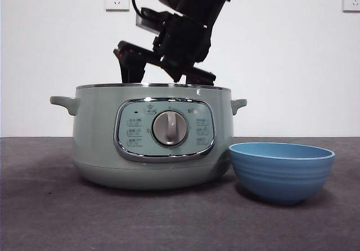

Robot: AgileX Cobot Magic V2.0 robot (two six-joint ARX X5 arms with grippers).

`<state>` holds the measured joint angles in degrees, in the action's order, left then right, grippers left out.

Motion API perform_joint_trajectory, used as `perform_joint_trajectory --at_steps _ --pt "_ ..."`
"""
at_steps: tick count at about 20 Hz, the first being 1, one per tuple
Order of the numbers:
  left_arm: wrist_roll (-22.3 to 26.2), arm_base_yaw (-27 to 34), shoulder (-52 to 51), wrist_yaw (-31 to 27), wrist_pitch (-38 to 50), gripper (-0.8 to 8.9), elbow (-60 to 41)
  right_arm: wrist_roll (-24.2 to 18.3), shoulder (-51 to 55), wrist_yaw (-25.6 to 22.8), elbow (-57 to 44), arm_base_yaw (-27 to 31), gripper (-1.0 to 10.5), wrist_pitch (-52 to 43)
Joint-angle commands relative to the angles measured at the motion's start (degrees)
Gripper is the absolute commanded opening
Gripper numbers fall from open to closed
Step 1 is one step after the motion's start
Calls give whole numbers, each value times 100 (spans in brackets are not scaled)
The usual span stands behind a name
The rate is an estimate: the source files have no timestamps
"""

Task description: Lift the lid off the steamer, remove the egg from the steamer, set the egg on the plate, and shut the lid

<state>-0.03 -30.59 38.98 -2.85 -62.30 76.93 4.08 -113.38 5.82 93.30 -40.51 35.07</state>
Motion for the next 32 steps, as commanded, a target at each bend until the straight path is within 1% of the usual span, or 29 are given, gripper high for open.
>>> perform_joint_trajectory --at_steps 1,3,5,6,8,11,15,18,21,24,26,28,29,32 --pt "26 -17 -55 -7 260 -8 87 66 -243 -17 20 -17 563 2" --pt "26 -17 -55 -7 260 -8 87 114 -374 -17 20 -17 558 0" --pt "28 -17 -55 -7 260 -8 87 142 -437 -15 20 -17 490 0" --pt "26 -17 -55 -7 260 -9 87 151 -439 -17 20 -17 488 -20" --pt "28 -17 -55 -7 260 -8 87 168 -439 -15 20 -15 358 -28" --pt "28 -17 -55 -7 260 -8 87 256 -439 7 20 -15 234 -31" --pt "28 -17 -55 -7 258 -9 87 256 -439 20 20 -17 -16 -39" --pt "24 -17 -52 -4 264 -9 87 251 -243 22 22 -17 -12 -118" --pt "24 -17 -52 -2 278 -8 87 166 610 9 22 -17 -12 31" --pt "24 -17 -52 0 439 -9 87 -168 1818 -125 22 -2 -12 977" --pt "24 -17 -52 4 435 -9 87 -404 2586 -584 22 17 -13 1805" --pt "24 -17 -52 2 437 -8 87 -407 3154 -627 20 109 -13 2636" --pt "24 -17 -52 2 437 -8 87 -422 3362 -623 13 179 -13 2850" --pt "24 -17 -52 2 437 -8 87 -457 3687 -621 -50 350 -13 3099"
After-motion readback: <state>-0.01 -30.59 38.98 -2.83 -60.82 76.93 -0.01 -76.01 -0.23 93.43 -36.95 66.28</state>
